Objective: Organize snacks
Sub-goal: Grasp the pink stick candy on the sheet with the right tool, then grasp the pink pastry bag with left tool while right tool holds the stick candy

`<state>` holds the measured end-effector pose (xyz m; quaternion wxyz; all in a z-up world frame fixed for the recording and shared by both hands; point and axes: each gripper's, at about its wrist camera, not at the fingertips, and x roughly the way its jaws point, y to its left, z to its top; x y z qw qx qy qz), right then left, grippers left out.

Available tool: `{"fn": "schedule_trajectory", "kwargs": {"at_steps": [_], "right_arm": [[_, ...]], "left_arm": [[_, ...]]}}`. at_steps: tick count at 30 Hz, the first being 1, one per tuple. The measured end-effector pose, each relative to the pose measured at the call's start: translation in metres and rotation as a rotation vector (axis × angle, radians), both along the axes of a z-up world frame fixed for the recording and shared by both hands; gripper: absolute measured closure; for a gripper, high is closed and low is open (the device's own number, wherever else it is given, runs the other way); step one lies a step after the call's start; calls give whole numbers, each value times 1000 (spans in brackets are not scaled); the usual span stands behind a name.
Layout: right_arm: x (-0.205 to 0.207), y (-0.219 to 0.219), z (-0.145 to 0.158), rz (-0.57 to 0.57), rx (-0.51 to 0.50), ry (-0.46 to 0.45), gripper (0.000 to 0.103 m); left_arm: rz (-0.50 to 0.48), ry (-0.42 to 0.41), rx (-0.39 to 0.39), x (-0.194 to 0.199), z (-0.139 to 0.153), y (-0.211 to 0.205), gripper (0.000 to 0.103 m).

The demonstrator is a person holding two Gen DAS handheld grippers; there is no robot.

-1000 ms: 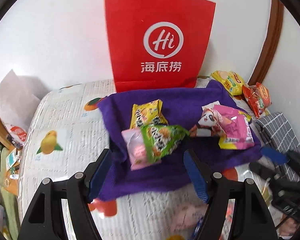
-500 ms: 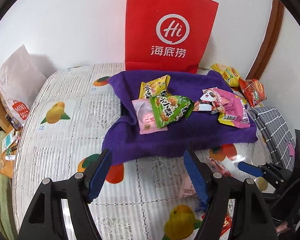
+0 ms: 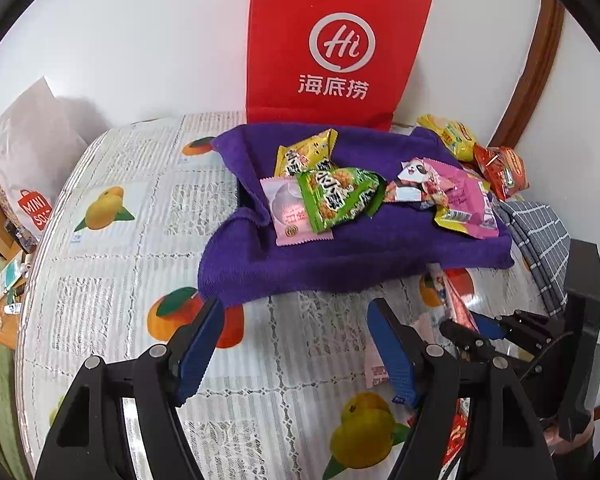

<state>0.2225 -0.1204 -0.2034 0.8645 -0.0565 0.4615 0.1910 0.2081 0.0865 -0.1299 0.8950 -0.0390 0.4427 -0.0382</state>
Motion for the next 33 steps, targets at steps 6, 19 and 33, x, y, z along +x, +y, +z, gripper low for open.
{"fn": "schedule_trajectory", "kwargs": {"at_steps": [6, 19, 33], "right_arm": [[-11, -22, 18, -73, 33, -36, 84], [-36, -64, 40, -134, 74, -93, 84], [-32, -74, 24, -129, 88, -81, 84]], "left_arm": [[-15, 8, -2, -7, 1, -8, 31], [-61, 105, -54, -1, -35, -39, 31], [-120, 160, -14, 18, -65, -93, 19]]}}
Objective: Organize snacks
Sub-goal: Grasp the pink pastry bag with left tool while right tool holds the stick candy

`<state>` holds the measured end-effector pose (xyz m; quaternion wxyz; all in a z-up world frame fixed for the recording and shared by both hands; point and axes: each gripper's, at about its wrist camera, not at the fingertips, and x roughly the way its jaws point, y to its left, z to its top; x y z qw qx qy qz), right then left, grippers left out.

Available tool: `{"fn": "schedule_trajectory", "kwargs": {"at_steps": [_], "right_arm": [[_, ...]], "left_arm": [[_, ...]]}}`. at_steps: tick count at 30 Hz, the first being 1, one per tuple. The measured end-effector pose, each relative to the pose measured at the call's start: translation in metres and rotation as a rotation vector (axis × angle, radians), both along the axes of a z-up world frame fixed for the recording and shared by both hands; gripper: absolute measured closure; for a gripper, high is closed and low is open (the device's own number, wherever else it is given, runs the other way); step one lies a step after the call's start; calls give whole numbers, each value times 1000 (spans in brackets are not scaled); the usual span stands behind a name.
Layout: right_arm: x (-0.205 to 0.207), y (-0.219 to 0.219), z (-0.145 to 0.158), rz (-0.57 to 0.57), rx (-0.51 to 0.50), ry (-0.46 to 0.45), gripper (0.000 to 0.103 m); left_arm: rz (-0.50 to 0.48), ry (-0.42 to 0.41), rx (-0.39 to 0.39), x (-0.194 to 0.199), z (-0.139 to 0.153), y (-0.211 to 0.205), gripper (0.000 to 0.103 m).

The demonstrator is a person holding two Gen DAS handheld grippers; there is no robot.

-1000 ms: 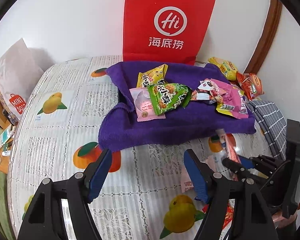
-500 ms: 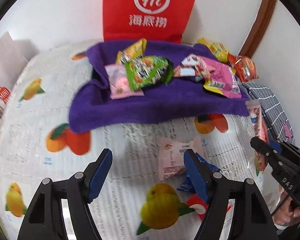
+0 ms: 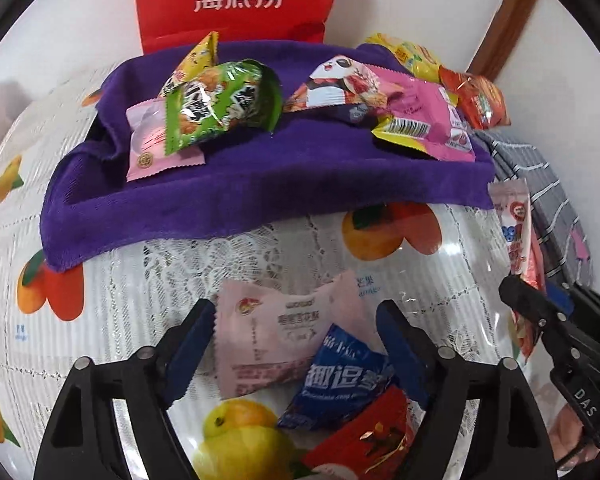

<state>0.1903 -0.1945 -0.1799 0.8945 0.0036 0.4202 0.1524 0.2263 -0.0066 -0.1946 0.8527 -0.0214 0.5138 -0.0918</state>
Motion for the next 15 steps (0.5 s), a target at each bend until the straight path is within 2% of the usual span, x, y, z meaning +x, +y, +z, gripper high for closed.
{"fn": "schedule_trajectory", "kwargs": {"at_steps": [2, 5, 7, 9, 11, 15], "right_arm": [[1, -2, -2, -3, 0, 5, 84], [0, -4, -7, -9, -3, 14, 84], [0, -7, -10, -13, 2, 23, 84], [-2, -8, -11, -16, 1, 26, 84], [-2, -9, -11, -20, 6, 28, 84], [-2, -11, -7, -27, 16, 23, 84]], "left_arm": [[1, -10, 27, 1, -1, -4, 18], [-4, -31, 110, 0, -4, -13, 20], [-2, -58, 155, 0, -4, -15, 30], [-2, -67, 143, 0, -2, -12, 34], [8, -74, 120, 0, 2, -6, 50], [36, -53, 52, 4, 6, 11, 59]]}}
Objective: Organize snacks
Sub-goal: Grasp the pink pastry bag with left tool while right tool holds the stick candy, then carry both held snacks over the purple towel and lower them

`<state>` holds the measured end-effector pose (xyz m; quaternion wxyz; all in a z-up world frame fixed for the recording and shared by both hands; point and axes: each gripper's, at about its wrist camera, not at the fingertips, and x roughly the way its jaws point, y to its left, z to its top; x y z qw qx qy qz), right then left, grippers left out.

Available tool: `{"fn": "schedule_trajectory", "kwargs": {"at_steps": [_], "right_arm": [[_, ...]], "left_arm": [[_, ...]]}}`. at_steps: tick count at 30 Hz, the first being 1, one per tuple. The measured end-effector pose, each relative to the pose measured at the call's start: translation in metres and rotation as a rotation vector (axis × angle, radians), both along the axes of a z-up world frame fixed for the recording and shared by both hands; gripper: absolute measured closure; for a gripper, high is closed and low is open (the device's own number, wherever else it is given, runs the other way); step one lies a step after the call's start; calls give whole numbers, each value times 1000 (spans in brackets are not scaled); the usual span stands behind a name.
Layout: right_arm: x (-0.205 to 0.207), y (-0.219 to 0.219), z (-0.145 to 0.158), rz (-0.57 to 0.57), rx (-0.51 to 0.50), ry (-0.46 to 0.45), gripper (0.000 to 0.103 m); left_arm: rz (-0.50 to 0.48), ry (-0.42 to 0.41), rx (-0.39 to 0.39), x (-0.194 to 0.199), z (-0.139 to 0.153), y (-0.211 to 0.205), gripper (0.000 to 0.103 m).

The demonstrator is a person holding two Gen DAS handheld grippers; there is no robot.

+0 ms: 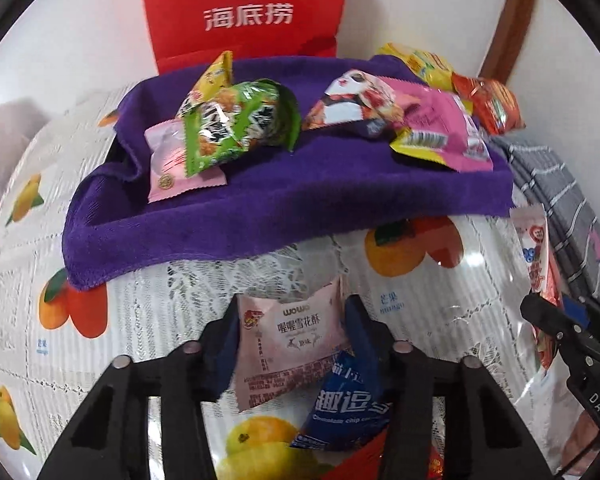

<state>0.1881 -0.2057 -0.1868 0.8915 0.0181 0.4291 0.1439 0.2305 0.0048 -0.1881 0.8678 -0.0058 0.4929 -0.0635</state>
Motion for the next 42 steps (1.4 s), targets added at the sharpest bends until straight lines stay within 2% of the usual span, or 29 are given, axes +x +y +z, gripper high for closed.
{"fn": "schedule_trajectory", "kwargs": {"at_steps": [6, 15, 28, 36, 42], "right_arm": [[-4, 3, 10, 4, 1, -13, 84], [-14, 9, 29, -7, -15, -31, 84], [-25, 11, 72, -29, -2, -85, 84], [-6, 12, 117, -46, 5, -144, 84], [22, 13, 139, -56, 17, -168, 84]], "left_arm": [[25, -19, -41, -7, 13, 20, 62], [51, -73, -39, -26, 37, 35, 63], [115, -141, -47, -43, 80, 61, 63], [124, -199, -51, -29, 117, 69, 63], [148, -243, -13, -6, 136, 74, 63]]}}
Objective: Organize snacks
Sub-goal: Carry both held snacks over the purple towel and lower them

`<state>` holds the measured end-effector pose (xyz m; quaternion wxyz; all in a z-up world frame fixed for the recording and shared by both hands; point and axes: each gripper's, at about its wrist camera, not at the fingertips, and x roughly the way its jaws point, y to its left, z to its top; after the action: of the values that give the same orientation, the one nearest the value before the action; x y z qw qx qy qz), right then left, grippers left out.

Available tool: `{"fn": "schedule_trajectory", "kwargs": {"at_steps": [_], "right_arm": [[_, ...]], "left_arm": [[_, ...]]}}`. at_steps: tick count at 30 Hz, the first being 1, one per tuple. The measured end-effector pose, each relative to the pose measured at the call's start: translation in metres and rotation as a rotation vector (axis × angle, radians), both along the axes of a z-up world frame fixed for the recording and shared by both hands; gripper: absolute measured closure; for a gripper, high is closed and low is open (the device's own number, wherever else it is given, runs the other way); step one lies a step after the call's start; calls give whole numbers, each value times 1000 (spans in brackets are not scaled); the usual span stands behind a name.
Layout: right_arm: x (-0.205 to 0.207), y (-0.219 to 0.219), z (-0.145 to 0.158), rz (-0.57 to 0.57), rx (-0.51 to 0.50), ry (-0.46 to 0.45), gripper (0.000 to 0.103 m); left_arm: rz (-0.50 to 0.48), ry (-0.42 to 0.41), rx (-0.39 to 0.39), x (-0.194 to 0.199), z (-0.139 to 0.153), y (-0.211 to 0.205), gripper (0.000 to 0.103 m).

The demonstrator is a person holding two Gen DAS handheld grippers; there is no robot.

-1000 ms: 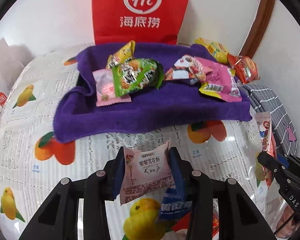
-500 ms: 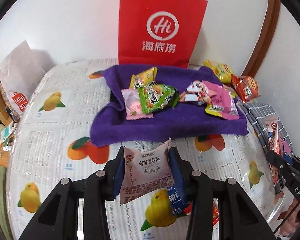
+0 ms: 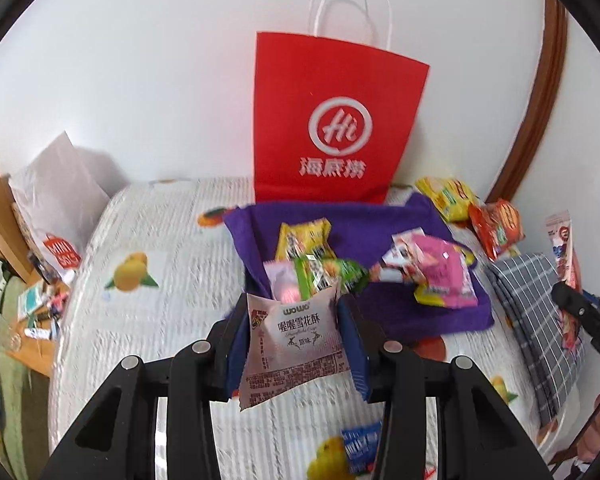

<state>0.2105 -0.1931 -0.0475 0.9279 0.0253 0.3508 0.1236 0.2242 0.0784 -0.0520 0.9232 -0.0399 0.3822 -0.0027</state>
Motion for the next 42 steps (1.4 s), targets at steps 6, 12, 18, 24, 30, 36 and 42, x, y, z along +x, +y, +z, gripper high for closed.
{"fn": "schedule_trajectory", "kwargs": {"at_steps": [6, 12, 18, 24, 30, 36, 42], "right_arm": [[34, 0, 2, -13, 21, 18, 84], [71, 6, -7, 1, 46, 45, 84], [104, 21, -16, 30, 63, 55, 84], [132, 24, -39, 43, 101, 113, 84], [148, 25, -68, 31, 103, 196, 84], [157, 39, -62, 50, 78, 176, 84], [161, 38, -70, 69, 75, 207, 84]], "left_arm": [[23, 8, 3, 27, -2, 6, 63], [34, 22, 38, 50, -9, 8, 63], [41, 18, 68, 67, -11, 11, 62], [44, 36, 49, 89, -32, 15, 62], [38, 68, 6, 104, -58, 16, 62], [35, 89, -11, 109, -70, 22, 62], [37, 83, -29, 109, -67, 26, 62]]}}
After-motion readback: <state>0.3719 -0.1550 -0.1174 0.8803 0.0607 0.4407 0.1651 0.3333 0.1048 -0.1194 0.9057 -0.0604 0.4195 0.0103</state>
